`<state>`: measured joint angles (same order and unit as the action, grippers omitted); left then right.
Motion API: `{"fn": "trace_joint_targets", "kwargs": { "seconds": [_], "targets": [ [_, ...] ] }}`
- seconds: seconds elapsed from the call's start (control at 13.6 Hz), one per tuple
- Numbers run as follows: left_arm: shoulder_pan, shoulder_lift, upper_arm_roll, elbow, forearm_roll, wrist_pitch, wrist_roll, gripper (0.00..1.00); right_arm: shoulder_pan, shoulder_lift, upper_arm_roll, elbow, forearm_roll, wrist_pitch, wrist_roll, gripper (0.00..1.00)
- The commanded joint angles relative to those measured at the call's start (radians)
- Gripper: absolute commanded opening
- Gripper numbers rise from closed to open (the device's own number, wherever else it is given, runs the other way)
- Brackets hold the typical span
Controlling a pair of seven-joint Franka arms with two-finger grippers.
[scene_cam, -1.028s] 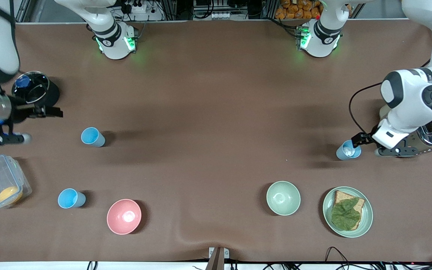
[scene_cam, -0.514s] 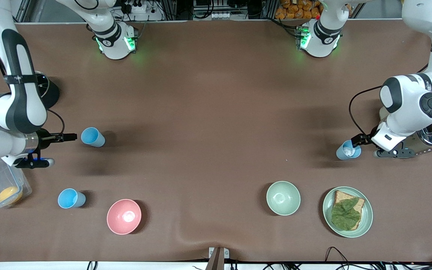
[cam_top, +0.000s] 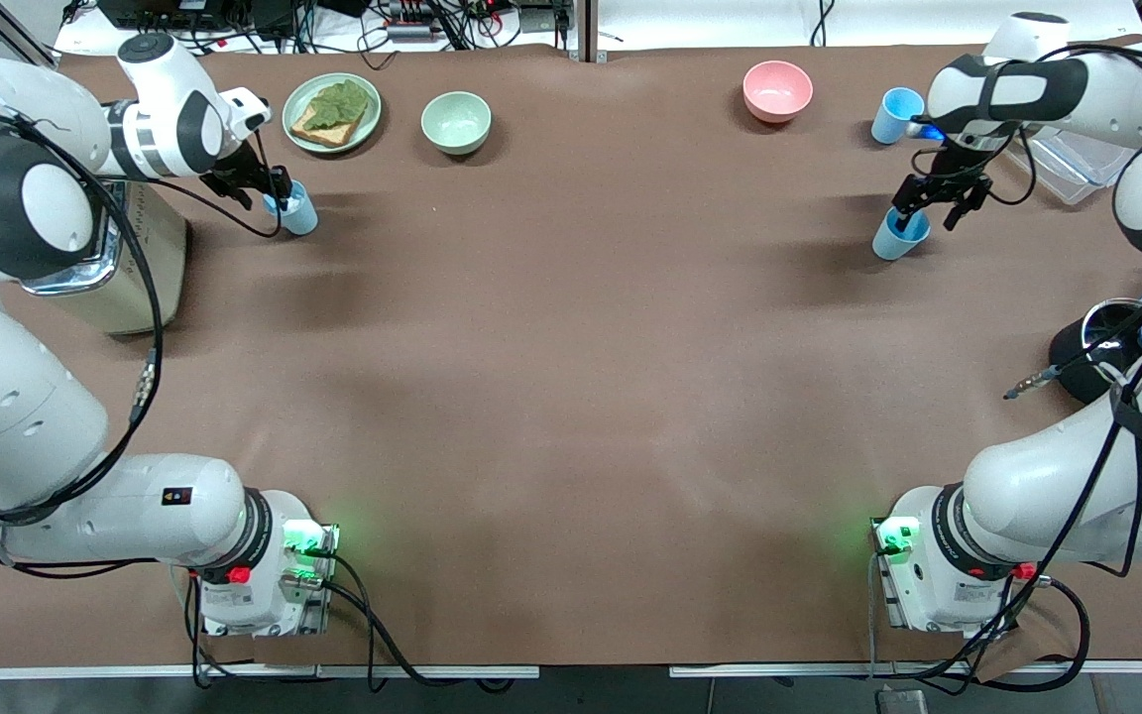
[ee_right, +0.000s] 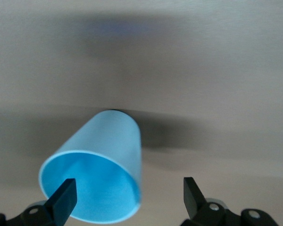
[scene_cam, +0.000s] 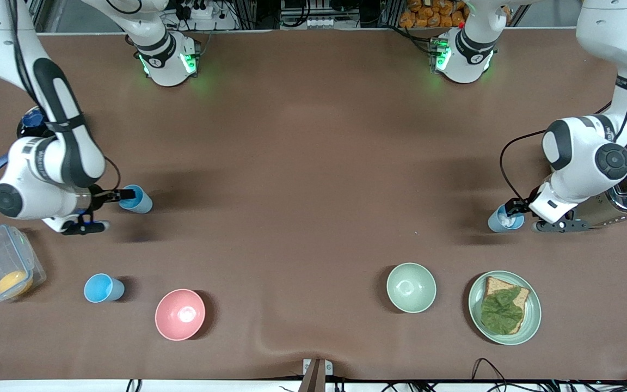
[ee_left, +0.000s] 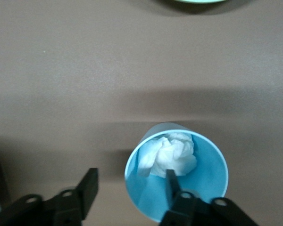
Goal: Stack blue cups with both arms
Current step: 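Lift both blue cups and carry them toward each other mid-table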
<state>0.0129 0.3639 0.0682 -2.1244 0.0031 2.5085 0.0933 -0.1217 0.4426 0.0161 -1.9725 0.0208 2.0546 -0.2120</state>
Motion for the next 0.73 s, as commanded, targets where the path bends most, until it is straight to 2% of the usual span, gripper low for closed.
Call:
{"fn": "trace_joint_targets", "kwargs": {
  "seconds": [0.0,0.07,0.15,0.22,0.37,0.66],
  "targets": [
    [-0.008,0.026,0.001,0.030,-0.020,0.007,0.011,0.19,-0.003,-0.030,-0.002,-0.080,0.010,0.086,-0.003,0.54],
    [-0.026,0.027,-0.007,0.037,-0.021,0.006,-0.001,0.00,-0.006,-0.031,-0.002,-0.078,0.008,0.091,-0.015,0.17],
    [-0.042,0.026,-0.008,0.038,-0.022,0.003,-0.007,0.00,-0.004,-0.033,-0.002,-0.078,0.008,0.091,-0.015,0.04],
    [-0.048,0.012,-0.018,0.037,-0.020,-0.009,-0.010,0.00,-0.003,-0.033,-0.002,-0.078,0.008,0.091,-0.015,0.00],
    [-0.053,-0.016,-0.089,0.053,-0.023,-0.080,-0.056,0.00,0.002,-0.038,-0.001,-0.078,0.008,0.084,-0.017,0.00],
    [-0.060,-0.025,-0.307,0.182,-0.022,-0.255,-0.453,0.00,-0.001,-0.047,0.001,-0.077,0.010,0.073,-0.035,0.00]
  ]
}}
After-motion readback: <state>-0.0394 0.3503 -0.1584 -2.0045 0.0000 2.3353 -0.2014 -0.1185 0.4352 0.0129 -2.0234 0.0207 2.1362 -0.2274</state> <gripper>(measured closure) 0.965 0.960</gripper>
